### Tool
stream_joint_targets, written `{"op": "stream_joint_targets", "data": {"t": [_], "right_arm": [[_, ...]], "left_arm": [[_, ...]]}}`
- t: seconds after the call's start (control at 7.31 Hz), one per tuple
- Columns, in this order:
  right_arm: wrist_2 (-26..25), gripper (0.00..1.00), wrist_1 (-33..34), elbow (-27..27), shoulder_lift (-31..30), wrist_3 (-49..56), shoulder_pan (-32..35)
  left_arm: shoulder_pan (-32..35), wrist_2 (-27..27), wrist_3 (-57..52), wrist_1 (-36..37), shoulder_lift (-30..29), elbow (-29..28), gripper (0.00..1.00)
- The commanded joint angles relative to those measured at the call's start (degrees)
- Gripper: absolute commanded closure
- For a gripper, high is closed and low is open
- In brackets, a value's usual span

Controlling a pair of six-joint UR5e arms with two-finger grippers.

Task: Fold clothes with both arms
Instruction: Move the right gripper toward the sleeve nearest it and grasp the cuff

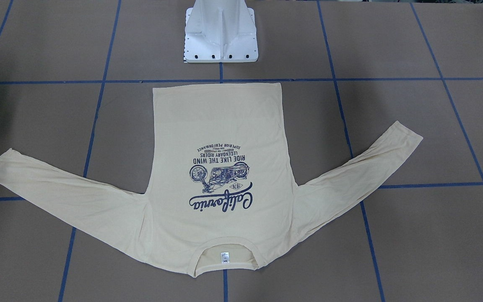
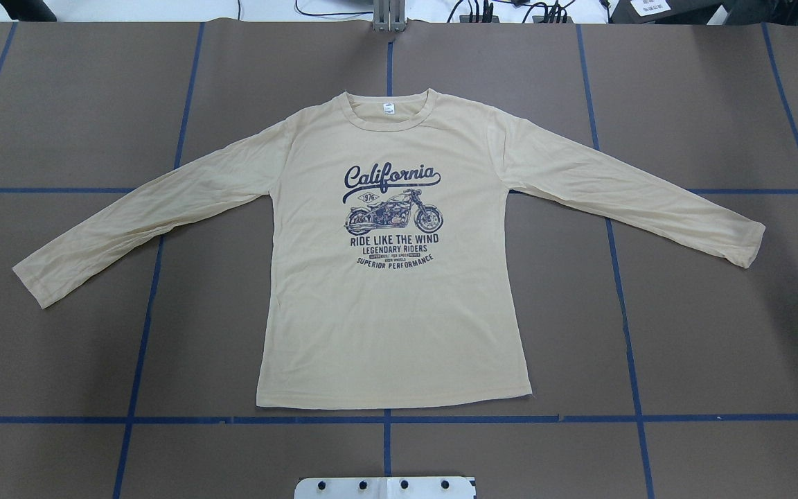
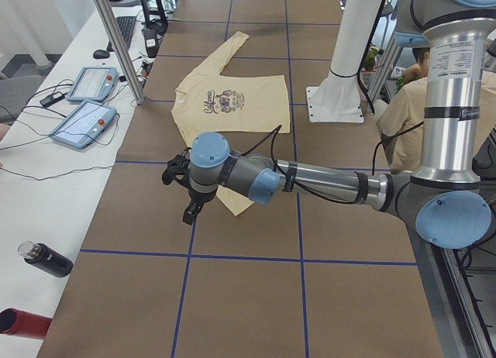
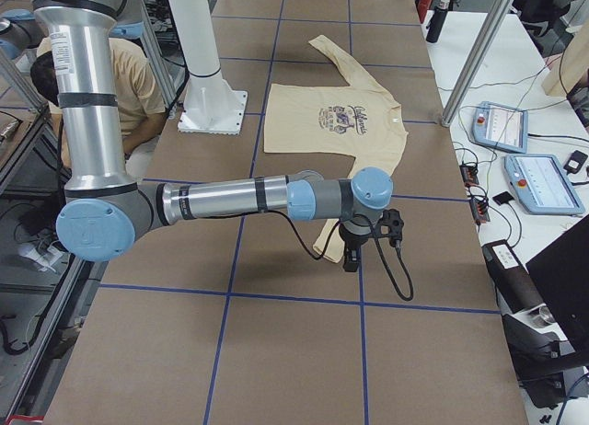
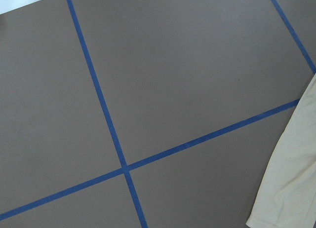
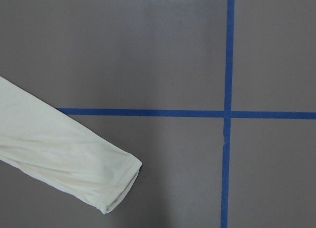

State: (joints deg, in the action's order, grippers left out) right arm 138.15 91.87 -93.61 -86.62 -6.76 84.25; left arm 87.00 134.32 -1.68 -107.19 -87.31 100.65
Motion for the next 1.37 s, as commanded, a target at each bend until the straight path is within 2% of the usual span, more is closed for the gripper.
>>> {"op": "stream_joint_targets", "data": {"t": [0.0,0.14,0.27,0.41,0.55,0.68,0.82,0.96,1.23], "right_arm": [[1.7,0.0,-5.6,0.2,-2.0,-1.7,-5.9],[1.2,0.0,-8.6,1.4,-1.3,-5.7,-8.6],[0.9,0.01,-14.2,4.1,-1.3,-9.5,-10.1],[0.7,0.05,-21.1,7.2,-1.2,-17.2,-10.9],[-2.3,0.09,-27.5,7.4,-0.8,-31.6,-14.3],[-6.9,0.08,-32.1,8.8,-0.8,-39.9,-16.7],[-7.1,0.08,-35.2,9.7,-0.8,-44.9,-17.4],[-7.2,0.08,-35.4,10.6,-0.9,-48.3,-17.7],[-7.3,0.09,-35.3,12.0,-0.7,-48.4,-18.2]], "left_arm": [[-0.1,0.1,-0.3,-1.7,1.3,0.1,0.0],[-0.1,0.1,-0.1,-1.7,1.3,0.2,0.0],[-0.1,0.0,0.0,-1.7,1.3,0.2,0.0],[-0.1,0.1,-0.2,-1.8,1.5,0.1,0.0],[-0.1,0.1,-0.2,-1.8,1.5,0.6,0.0],[-0.1,0.1,0.1,-1.7,1.5,0.6,0.0],[-0.1,0.1,0.2,-1.7,1.6,0.6,0.0],[-0.1,0.2,0.3,-1.7,1.6,0.7,0.0],[-0.1,0.2,0.4,-1.7,1.6,0.7,0.0]]}}
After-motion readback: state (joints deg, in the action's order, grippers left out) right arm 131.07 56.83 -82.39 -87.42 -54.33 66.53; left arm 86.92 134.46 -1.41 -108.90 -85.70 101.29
